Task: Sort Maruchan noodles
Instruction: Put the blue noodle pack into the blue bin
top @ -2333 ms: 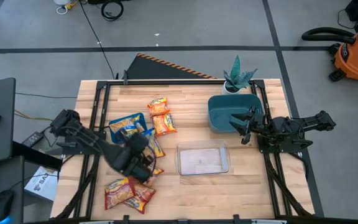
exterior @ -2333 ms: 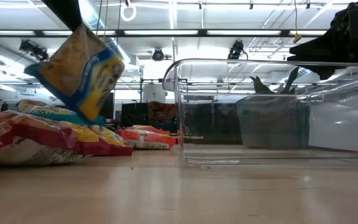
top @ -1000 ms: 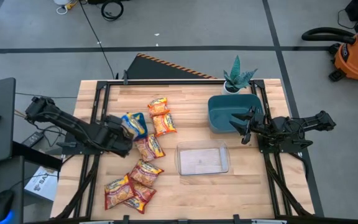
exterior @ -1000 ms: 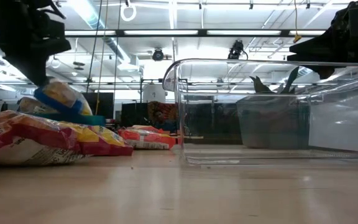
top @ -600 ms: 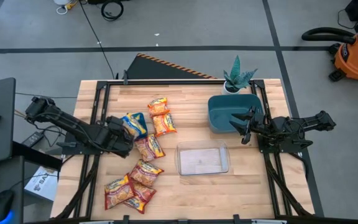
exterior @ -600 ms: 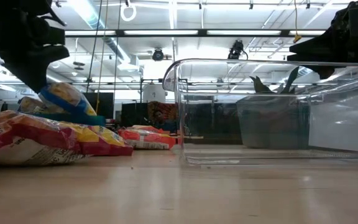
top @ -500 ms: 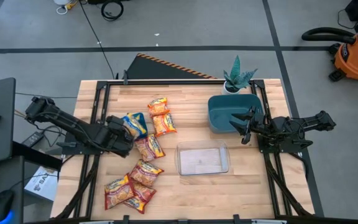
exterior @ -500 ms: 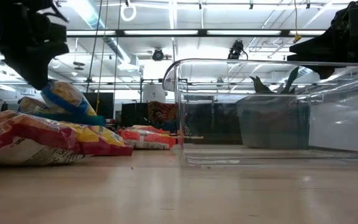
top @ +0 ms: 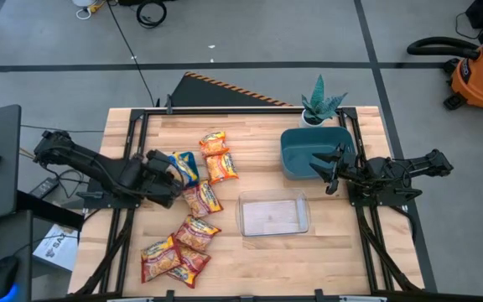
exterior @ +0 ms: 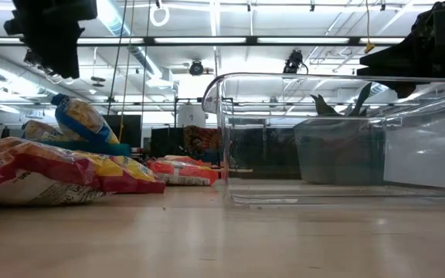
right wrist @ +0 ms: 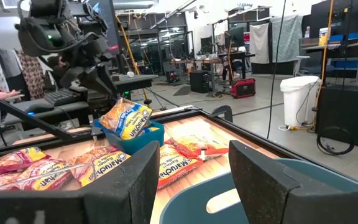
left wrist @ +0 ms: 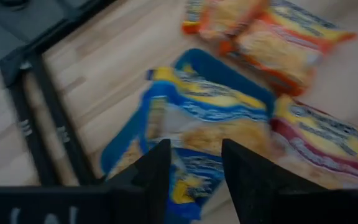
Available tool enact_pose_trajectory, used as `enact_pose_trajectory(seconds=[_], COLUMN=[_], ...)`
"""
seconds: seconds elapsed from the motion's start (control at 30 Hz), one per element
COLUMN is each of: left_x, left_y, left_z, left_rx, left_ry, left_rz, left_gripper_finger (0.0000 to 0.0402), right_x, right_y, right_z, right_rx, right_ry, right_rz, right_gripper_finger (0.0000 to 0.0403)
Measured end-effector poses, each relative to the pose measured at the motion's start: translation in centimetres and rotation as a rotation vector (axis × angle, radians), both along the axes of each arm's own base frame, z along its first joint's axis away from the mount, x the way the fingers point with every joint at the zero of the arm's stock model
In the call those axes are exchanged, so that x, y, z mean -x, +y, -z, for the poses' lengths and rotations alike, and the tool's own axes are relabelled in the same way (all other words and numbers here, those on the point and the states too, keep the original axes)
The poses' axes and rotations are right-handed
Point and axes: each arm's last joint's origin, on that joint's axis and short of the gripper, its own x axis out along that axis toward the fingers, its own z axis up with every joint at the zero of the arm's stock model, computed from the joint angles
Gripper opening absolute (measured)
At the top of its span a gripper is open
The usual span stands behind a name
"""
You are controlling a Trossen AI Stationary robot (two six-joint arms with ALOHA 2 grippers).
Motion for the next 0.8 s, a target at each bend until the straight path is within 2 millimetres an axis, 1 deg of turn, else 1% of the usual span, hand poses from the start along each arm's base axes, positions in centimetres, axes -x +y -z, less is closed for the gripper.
enact_pose_trajectory(seconds=[0.13,0.23,0.3,0.4,0.57,0.7,0.8], left_x=[-0.8,-1.1,-1.2,-1.1,-1.2,-1.6,-1.8], left_y=[-0.2,0.0,0.1,0.6,1.6,2.4,2.9], left_z=[0.5,1.0,1.8,3.4,6.1,7.2,7.3], left_rx=[0.026,0.071,0.075,0.064,0.025,0.005,0.008], left_ry=[0.002,0.058,0.081,0.111,0.091,0.079,0.082], left_rz=[0.001,-0.036,-0.061,-0.096,-0.115,-0.093,-0.084], left_gripper_finger=[0.0143,0.0142,0.0142,0.0142,0.0142,0.0142,0.0142], right_x=[0.0,0.0,0.0,0.0,0.0,0.0,0.0], right_y=[0.0,0.0,0.0,0.0,0.0,0.0,0.0], right_z=[0.0,0.0,0.0,0.0,0.0,0.0,0.0], right_rx=[0.000,0.000,0.000,0.000,0.000,0.000,0.000], right_ry=[0.000,0.000,0.000,0.000,0.000,0.000,0.000], right_rz=[0.000,-0.001,0.000,0.000,0.000,-0.001,-0.001], right_gripper_finger=[0.0199,0.0199,0.0199,0.0199,0.0199,0.0199,0.0199])
